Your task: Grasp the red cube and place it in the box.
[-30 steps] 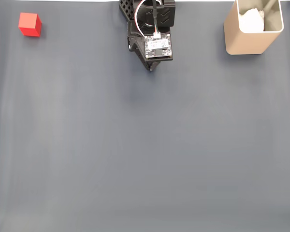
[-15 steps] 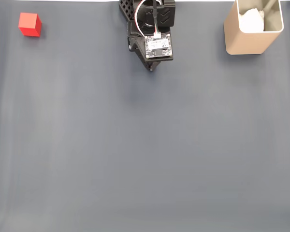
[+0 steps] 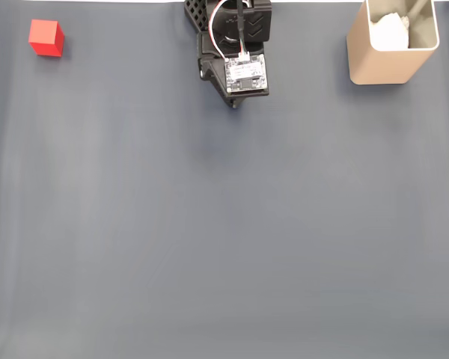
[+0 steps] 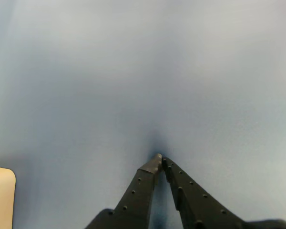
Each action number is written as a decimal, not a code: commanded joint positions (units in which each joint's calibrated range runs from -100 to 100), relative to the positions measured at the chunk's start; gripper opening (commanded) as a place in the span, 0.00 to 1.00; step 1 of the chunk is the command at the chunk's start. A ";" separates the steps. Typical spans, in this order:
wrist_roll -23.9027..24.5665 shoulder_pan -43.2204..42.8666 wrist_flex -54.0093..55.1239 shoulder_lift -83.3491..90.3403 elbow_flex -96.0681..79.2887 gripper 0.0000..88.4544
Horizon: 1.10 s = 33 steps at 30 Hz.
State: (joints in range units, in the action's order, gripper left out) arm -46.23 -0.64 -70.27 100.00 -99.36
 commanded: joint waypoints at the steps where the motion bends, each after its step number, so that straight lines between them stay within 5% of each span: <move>1: 0.59 0.39 5.72 -0.09 -0.46 0.00; 16: 1.32 -0.18 26.24 -3.55 7.38 0.00; 33: 1.47 3.94 26.73 -23.89 37.28 0.00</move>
State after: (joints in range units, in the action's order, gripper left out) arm -44.27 0.71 -41.84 79.40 -69.95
